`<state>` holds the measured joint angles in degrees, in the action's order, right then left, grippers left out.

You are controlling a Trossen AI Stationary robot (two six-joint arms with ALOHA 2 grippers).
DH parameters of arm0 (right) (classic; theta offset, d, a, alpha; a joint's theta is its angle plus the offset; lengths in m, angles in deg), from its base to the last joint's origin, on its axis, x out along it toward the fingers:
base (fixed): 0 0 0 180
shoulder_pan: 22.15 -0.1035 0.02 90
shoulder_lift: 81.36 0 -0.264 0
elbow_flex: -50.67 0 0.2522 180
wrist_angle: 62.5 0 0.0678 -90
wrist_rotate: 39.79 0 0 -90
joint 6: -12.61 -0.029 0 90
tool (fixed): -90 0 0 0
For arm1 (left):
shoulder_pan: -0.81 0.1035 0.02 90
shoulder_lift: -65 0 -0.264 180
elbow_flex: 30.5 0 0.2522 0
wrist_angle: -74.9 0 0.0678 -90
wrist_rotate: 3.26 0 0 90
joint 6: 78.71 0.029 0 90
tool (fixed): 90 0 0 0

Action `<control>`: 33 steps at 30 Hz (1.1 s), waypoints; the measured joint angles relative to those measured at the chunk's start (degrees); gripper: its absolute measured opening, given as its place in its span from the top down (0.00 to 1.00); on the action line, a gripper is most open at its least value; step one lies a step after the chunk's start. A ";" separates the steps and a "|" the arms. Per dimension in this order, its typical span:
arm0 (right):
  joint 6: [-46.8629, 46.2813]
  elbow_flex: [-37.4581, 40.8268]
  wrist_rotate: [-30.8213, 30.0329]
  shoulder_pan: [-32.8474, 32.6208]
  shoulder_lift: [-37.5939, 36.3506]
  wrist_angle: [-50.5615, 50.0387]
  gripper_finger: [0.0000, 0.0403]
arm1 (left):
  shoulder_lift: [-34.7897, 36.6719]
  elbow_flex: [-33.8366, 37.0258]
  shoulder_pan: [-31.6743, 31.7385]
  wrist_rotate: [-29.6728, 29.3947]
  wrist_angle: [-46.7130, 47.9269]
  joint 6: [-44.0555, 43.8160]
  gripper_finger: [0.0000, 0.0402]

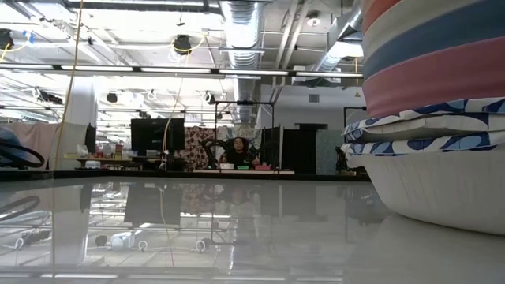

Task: Nest bowls inside each other
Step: Stack the green bowl on top of the light orange bowl

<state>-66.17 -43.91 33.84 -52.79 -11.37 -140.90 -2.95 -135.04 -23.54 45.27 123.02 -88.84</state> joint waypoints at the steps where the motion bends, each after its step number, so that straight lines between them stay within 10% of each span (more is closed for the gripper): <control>1: -1.42 0.00 -0.28 -1.41 0.86 0.12 0.99 | 0.36 0.02 -0.14 0.45 1.01 -1.60 0.45; 24: -4.88 0.02 6.11 -5.85 14.65 -4.92 0.98 | -0.60 0.11 -7.38 0.19 2.22 -10.37 0.45; 33: -4.82 0.00 6.22 -6.51 14.65 -2.63 0.76 | -0.58 0.11 -10.33 0.15 2.19 -10.60 0.45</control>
<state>-70.99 -43.91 40.05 -59.29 3.28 -143.53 -3.53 -134.93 -33.88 45.42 125.21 -99.44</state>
